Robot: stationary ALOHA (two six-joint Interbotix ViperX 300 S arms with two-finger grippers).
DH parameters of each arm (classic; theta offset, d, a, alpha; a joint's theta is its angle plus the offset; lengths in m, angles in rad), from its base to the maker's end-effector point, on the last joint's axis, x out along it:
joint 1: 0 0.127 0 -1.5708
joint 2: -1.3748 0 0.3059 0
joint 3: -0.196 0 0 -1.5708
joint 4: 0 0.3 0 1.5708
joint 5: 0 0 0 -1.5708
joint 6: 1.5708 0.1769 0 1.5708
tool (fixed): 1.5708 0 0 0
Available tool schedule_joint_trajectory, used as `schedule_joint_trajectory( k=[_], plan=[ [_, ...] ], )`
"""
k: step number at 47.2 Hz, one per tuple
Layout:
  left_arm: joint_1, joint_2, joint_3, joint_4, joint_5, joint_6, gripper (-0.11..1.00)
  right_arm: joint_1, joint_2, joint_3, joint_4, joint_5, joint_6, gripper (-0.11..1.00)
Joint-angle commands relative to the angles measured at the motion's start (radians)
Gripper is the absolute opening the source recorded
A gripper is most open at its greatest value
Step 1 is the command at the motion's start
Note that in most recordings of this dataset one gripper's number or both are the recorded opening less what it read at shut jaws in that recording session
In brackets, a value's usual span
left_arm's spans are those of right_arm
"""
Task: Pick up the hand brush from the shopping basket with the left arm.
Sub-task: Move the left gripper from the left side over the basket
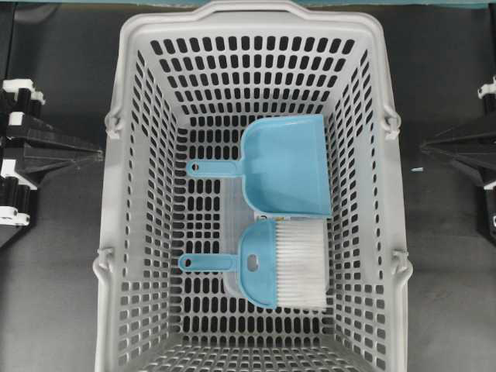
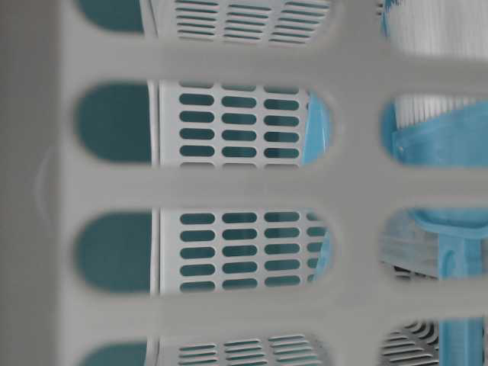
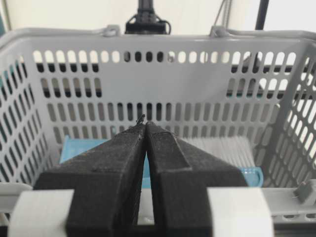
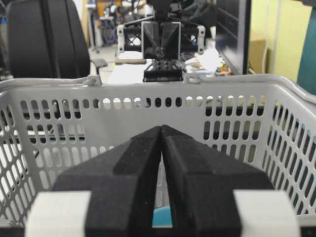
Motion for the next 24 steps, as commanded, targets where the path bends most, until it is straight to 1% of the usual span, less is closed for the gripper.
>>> schedule_joint_trajectory(
  k=[1,2,4,6,10,17,24],
  plan=[
    [-0.021,0.023,-0.063,0.041,0.063,-0.034,0.06,0.0,0.009,-0.018,0.003,-0.006,0.006,0.0],
    [-0.021,0.028,-0.075,0.041,0.086,-0.041,0.06,0.002,0.008,-0.018,0.009,-0.003,0.006,0.0],
    [-0.028,0.043,-0.1,0.041,0.135,-0.058,0.02,0.002,0.005,-0.018,0.014,0.005,0.011,0.03],
    [-0.035,0.055,-0.132,0.041,0.186,-0.074,0.0,0.002,0.003,-0.02,0.017,0.014,0.018,-0.01],
    [-0.057,0.1,-0.213,0.041,0.299,-0.095,0.0,0.002,-0.003,-0.023,0.017,0.046,0.038,-0.01],
    [-0.094,0.187,-0.356,0.041,0.483,-0.1,0.0,0.003,-0.014,-0.051,0.017,0.167,0.078,-0.01],
    [-0.123,0.295,-0.503,0.041,0.69,-0.101,0.0,0.015,-0.021,-0.089,0.015,0.318,0.078,-0.01]
  ],
)
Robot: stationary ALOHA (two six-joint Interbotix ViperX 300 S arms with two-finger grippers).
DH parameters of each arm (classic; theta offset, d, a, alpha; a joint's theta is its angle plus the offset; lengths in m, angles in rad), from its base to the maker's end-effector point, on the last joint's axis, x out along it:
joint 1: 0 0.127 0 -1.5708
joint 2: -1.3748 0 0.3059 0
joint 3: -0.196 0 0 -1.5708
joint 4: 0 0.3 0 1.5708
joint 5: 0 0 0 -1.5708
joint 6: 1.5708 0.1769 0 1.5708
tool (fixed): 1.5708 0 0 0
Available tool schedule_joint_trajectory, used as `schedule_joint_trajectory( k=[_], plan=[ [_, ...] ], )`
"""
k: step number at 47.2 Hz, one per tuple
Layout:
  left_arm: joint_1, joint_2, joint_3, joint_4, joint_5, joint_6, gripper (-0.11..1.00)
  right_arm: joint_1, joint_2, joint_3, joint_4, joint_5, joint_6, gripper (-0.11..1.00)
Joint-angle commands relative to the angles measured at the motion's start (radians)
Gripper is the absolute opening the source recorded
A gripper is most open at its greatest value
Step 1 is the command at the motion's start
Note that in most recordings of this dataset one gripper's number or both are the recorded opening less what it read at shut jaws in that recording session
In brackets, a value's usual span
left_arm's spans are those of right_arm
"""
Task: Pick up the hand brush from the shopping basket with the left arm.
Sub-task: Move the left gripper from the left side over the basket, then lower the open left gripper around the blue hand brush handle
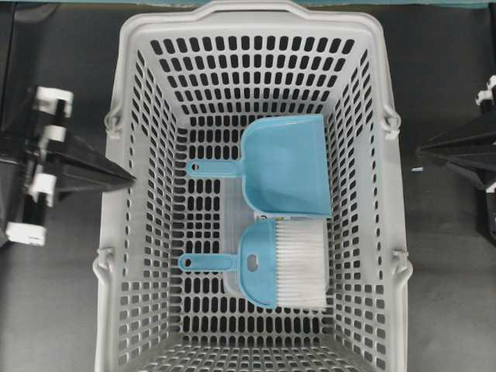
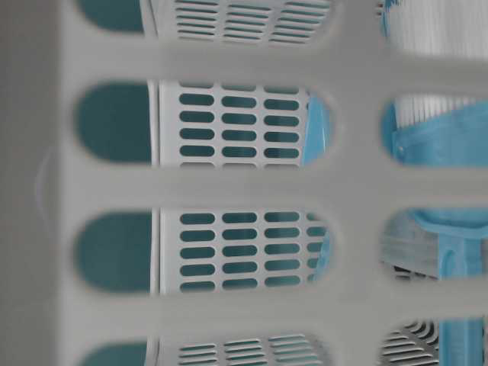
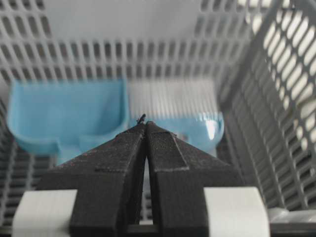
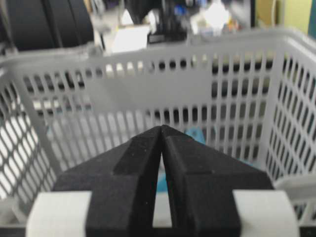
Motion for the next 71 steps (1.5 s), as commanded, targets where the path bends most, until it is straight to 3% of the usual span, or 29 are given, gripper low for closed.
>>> schedule_joint_trajectory(
  k=[1,10,18,23,31,35,43,48,51,71],
  plan=[
    [-0.017,0.067,-0.123,0.003,0.138,-0.002,0.0,0.014,0.0,-0.046,0.003,0.089,0.0,-0.01],
    [-0.029,0.207,-0.276,0.003,0.353,-0.003,0.0,0.026,-0.005,-0.066,0.003,0.206,0.0,-0.01],
    [-0.04,0.319,-0.38,0.003,0.463,-0.008,0.0,0.034,-0.008,-0.066,0.003,0.219,0.005,0.02],
    [-0.041,0.387,-0.44,0.003,0.512,-0.005,0.0,0.038,-0.012,-0.066,0.003,0.213,0.006,0.2],
    [-0.044,0.446,-0.492,0.003,0.569,-0.003,0.01,0.054,-0.023,-0.067,0.003,0.187,0.005,0.67],
    [-0.051,0.469,-0.503,0.003,0.577,-0.015,0.12,0.061,-0.029,-0.067,0.003,0.183,0.005,0.82],
    [-0.078,0.529,-0.523,0.003,0.581,-0.058,0.65,0.067,-0.049,-0.064,0.003,0.161,0.006,0.79],
    [-0.092,0.574,-0.538,0.003,0.591,-0.098,0.87,0.067,-0.054,-0.061,0.003,0.152,0.006,0.78],
    [-0.103,0.604,-0.541,0.003,0.594,-0.107,0.91,0.067,-0.054,-0.06,0.003,0.149,0.006,0.78],
    [-0.124,0.776,-0.535,0.003,0.601,-0.137,0.9,0.08,-0.051,-0.049,0.003,0.149,0.006,0.78]
  ],
)
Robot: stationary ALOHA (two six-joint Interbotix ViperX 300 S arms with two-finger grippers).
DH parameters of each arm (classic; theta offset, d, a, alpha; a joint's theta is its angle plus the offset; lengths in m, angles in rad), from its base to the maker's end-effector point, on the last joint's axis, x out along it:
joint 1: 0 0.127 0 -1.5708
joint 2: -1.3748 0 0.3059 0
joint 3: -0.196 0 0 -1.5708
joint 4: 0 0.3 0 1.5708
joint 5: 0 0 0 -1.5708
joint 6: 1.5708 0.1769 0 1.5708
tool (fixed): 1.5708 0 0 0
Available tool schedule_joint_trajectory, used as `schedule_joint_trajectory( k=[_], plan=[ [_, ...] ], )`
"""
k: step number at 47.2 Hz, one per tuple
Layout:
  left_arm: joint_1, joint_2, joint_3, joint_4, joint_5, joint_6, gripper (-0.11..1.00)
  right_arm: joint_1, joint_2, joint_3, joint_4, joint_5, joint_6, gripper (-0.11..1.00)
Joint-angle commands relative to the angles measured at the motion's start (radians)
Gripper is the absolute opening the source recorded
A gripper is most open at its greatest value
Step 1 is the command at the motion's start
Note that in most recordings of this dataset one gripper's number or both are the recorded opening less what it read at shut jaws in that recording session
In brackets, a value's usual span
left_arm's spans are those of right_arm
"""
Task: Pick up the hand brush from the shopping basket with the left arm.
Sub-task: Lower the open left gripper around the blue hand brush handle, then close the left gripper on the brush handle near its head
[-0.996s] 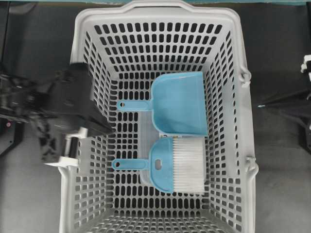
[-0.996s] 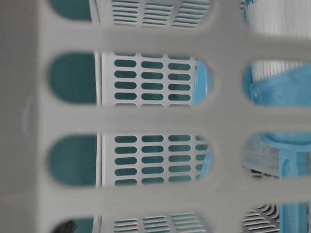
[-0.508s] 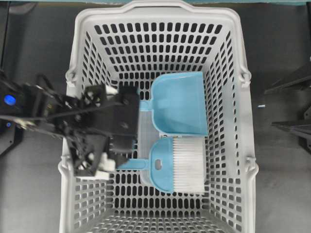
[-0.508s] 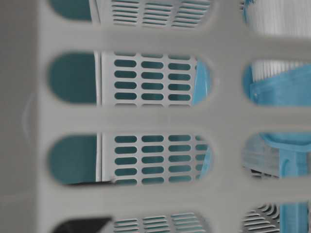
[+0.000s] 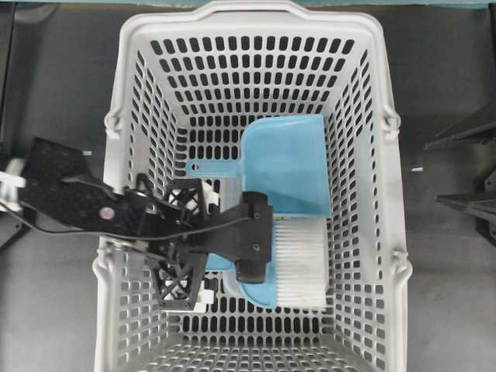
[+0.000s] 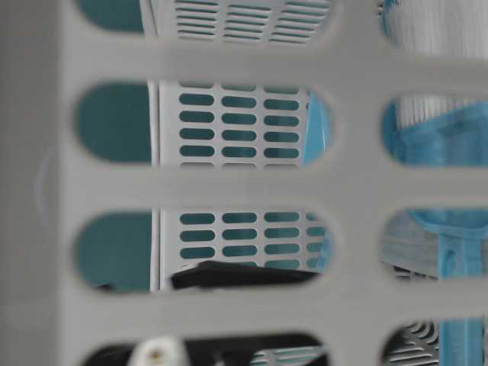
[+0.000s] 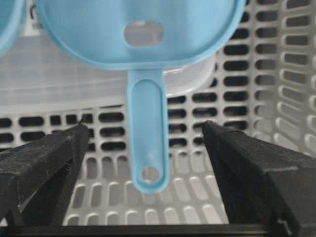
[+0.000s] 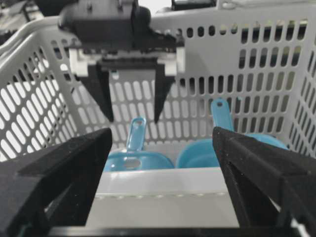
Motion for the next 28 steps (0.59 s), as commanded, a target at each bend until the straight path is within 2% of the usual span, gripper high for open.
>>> schedule_joint_trajectory(
  k=[1,28],
  plan=[
    [-0.005,0.011,-0.015,0.002,-0.003,-0.006,0.9,0.009,0.009,-0.008,0.003,-0.009,0.002,0.78],
    [-0.005,0.115,0.035,0.002,-0.038,-0.009,0.9,0.015,0.009,0.008,0.003,-0.011,0.003,0.78]
  ],
)
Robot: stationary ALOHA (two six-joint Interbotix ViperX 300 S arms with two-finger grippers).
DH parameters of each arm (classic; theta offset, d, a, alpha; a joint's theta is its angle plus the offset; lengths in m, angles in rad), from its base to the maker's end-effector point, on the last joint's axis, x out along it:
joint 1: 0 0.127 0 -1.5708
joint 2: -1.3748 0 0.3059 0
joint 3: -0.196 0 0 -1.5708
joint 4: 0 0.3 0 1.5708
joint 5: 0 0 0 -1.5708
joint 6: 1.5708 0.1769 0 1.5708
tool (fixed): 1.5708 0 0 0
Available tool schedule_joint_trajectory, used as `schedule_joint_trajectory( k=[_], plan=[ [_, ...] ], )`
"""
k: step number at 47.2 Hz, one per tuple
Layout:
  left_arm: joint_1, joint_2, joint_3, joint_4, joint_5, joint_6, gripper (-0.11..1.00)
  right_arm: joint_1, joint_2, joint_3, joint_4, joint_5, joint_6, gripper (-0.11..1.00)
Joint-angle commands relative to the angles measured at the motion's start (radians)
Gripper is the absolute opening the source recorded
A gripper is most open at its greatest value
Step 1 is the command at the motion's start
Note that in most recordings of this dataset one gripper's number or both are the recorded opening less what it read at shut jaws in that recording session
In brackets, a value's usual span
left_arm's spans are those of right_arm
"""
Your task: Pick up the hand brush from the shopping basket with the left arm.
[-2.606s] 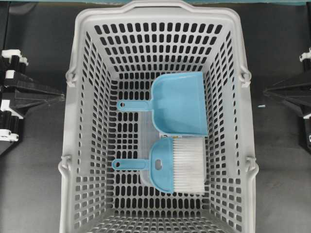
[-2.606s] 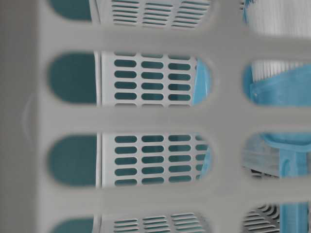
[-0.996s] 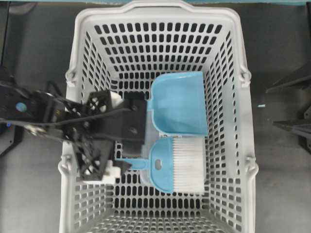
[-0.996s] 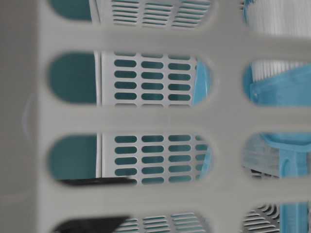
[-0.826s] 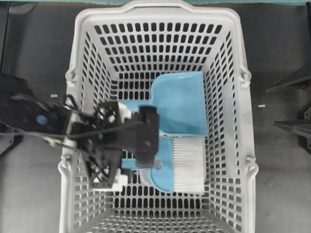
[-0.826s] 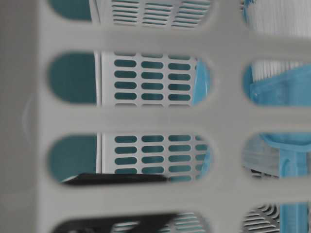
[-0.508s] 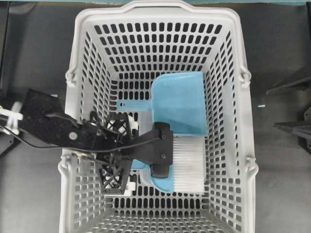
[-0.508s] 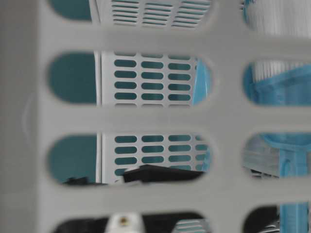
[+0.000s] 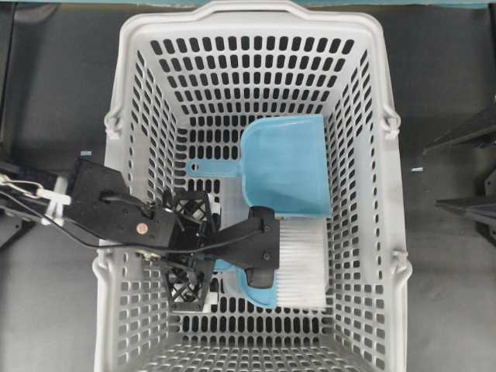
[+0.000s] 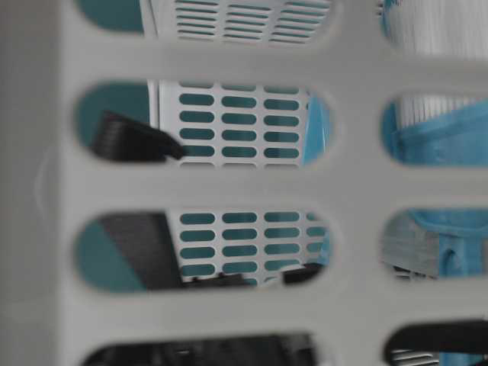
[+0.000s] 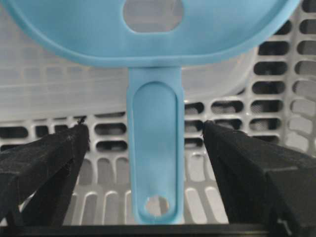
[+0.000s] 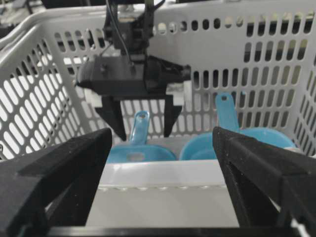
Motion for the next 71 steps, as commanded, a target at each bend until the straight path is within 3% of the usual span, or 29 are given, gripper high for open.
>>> schedule_joint_trajectory(
  k=[1,35,42,50,63,71],
  plan=[
    [-0.003,0.009,0.002,0.003,-0.02,0.0,0.9,0.003,0.008,-0.005,0.003,-0.011,0.003,0.78],
    [-0.005,0.052,0.008,0.003,-0.038,0.002,0.89,0.003,0.011,0.023,0.005,-0.058,0.003,0.78],
    [-0.017,0.049,0.0,0.003,-0.038,0.0,0.73,0.003,0.012,0.028,0.005,-0.058,0.003,0.78],
    [-0.032,0.04,0.0,0.003,-0.038,0.011,0.23,0.003,0.012,0.032,0.008,-0.06,0.005,0.78],
    [-0.037,0.015,-0.006,0.003,-0.037,0.011,0.23,0.003,0.012,0.038,0.008,-0.06,0.037,0.78],
    [-0.037,-0.032,-0.064,0.003,0.008,0.006,0.23,0.003,0.011,0.038,0.008,-0.06,0.038,0.78]
  ],
)
